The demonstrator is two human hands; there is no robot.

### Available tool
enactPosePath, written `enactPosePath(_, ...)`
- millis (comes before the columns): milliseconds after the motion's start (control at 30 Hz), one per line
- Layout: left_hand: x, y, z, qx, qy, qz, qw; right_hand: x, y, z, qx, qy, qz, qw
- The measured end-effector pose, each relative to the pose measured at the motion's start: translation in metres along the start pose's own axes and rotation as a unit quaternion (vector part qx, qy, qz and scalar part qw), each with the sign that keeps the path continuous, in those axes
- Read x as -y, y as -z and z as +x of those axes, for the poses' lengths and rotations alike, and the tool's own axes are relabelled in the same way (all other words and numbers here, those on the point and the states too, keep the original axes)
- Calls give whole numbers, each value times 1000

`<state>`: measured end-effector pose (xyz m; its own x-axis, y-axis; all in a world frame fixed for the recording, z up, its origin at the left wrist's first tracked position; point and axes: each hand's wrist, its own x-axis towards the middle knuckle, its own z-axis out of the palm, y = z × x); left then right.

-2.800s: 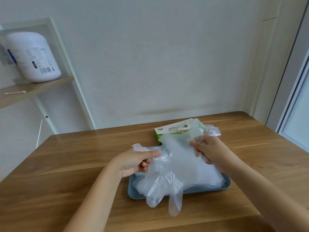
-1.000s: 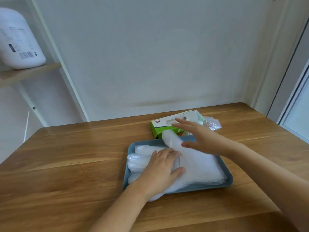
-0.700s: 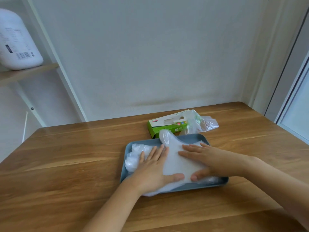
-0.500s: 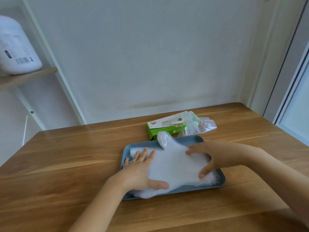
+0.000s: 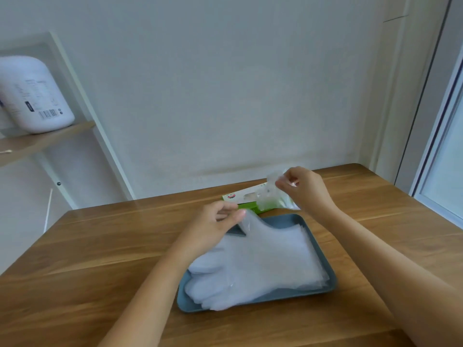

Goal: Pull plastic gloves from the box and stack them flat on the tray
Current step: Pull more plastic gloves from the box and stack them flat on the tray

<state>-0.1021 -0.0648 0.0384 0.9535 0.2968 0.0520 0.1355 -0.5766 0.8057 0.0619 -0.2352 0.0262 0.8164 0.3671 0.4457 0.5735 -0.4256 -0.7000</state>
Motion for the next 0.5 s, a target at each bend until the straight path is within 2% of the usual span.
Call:
enactPosePath(100,-6,-7,2,30,32,-193,980,32,10,-22,57,108,31,992)
enactPosePath(200,-8,-16,5,67,86,-372,922,47,13,-43,121,209,16,970)
enactPosePath(267,-10,-21,3,104,70,-453,883,55,15,-55,161,254,9,954)
enactPosePath(333,-15,-27,-2,105,36,-497,861,61,18,-65,213,277,-2,937)
enactPosePath(400,-19,-30,-7,60,45,-520,851,62,24,-74,243,281,9,928)
enactPosePath(467,-19,-30,-10,41,44,-544,837,63,32,-78,220,240,69,943)
enactPosePath(500,-18,-29,-11,45,35,-541,839,63,36,-78,176,204,108,957)
